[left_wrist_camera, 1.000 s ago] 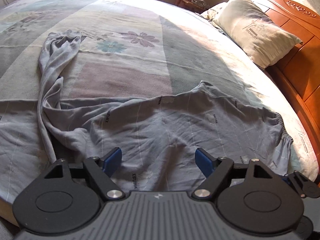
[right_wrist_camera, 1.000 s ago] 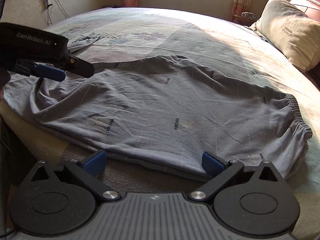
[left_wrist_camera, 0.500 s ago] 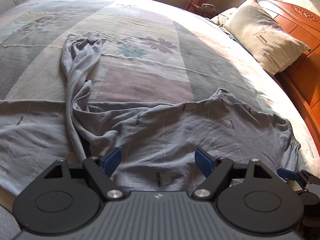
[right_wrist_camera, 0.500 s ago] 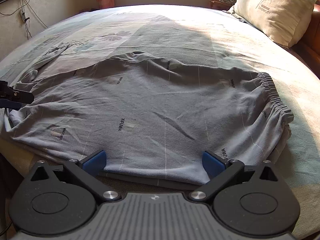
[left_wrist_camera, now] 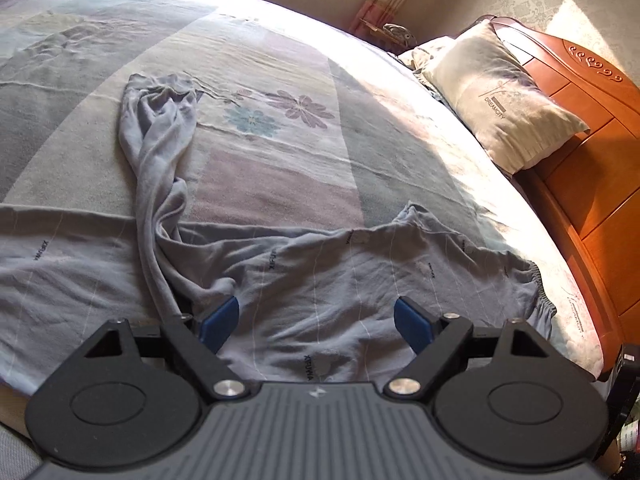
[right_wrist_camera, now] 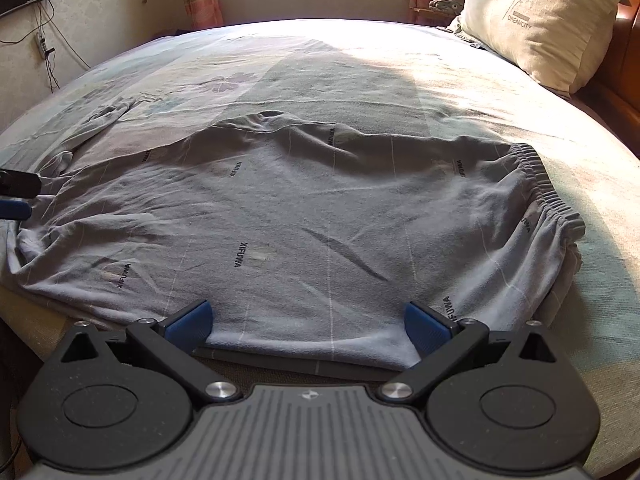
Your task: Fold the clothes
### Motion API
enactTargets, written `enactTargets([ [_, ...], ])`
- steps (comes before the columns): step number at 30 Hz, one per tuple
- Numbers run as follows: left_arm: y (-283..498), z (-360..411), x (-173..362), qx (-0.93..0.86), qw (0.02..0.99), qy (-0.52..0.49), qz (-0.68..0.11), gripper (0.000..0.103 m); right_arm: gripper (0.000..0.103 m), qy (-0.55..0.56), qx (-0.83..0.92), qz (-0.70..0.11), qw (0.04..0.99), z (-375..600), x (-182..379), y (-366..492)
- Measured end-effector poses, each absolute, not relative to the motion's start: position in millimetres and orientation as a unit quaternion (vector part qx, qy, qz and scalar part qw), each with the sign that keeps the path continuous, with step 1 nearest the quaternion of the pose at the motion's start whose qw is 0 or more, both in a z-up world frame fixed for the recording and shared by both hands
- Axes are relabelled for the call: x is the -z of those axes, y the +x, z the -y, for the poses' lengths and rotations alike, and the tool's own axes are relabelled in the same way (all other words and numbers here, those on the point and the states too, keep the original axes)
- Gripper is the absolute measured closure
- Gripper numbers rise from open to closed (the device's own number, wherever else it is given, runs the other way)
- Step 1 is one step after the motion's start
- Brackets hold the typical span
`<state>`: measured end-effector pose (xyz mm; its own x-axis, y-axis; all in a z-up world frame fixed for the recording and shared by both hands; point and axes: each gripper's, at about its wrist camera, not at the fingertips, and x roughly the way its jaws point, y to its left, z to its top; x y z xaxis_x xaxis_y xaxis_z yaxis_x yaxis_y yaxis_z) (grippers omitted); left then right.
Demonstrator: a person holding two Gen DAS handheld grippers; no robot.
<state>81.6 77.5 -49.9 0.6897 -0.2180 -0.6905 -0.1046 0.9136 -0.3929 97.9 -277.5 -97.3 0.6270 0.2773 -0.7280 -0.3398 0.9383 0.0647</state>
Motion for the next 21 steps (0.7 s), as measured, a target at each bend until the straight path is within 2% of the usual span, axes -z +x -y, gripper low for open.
enactTargets([
  [7, 110, -123, 34, -0.037, 0.902, -0.168, -0.396, 0.016, 0.0, -0.036, -0.166, -0.394, 0.903, 277, 98, 98],
  [15, 176, -120, 38, -0.093, 0.893, -0.001, -0.44, 0.016, 0.0, -0.033, -0.164, -0.392, 0.904, 277, 98, 98],
  [21, 252, -106, 62, -0.124, 0.837, 0.135, -0.515, 0.016, 0.0, -0.028, -0.164, -0.393, 0.904, 277, 99, 99],
])
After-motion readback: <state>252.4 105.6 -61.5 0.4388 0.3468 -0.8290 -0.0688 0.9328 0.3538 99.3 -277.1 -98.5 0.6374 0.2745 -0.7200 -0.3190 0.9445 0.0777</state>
